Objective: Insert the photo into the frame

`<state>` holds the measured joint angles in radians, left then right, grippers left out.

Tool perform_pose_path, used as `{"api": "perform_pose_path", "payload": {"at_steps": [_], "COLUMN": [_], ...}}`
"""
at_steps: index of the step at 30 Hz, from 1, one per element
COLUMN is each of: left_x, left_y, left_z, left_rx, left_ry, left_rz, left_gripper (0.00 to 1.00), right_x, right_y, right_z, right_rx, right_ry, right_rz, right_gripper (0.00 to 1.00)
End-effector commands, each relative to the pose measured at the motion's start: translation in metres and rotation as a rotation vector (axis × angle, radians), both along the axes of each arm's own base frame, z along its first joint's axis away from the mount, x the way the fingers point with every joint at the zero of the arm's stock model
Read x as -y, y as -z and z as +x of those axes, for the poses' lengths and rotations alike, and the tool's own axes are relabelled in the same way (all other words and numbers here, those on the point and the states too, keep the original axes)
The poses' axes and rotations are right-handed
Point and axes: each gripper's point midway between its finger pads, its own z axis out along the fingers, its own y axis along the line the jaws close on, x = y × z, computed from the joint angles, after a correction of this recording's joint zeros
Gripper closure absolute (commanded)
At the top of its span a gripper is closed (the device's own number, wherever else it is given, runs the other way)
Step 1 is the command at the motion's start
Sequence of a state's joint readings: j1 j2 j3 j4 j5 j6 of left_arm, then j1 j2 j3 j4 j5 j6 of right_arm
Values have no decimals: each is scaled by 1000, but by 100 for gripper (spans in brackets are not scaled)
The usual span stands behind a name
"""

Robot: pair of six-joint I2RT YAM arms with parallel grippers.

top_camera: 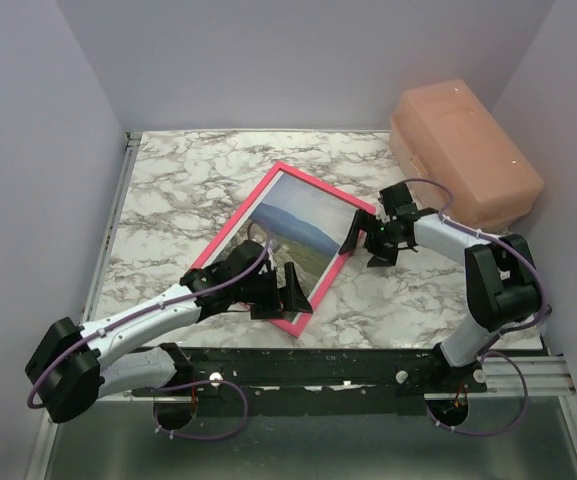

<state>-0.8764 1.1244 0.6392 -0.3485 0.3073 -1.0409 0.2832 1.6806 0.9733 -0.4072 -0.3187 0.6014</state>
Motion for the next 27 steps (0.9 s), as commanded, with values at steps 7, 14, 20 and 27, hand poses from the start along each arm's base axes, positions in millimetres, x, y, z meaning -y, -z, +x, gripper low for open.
{"api": "perform_pose_path", "payload": {"at_steps": [7, 14, 20, 27], "left_x": [-28, -50, -61, -71], "left_y": [-34, -46, -50, -45], "left_z": [24, 35, 40, 46], "left_rx": [76, 130, 149, 137], "left_ry": [-32, -90, -115, -148], "left_rz": [-199, -202, -206, -180], "left_gripper": [8, 8, 8, 8], "right_x": [-28, -26, -15, 9], "right_y": [22, 43, 57, 55], "right_z": [-38, -33, -34, -30], "right_rx": [-56, -71, -76, -47], "right_ry": [-52, -25, -31, -58], "right_rz": [-79, -159, -239, -378], "right_gripper": [15, 37, 54, 89]}}
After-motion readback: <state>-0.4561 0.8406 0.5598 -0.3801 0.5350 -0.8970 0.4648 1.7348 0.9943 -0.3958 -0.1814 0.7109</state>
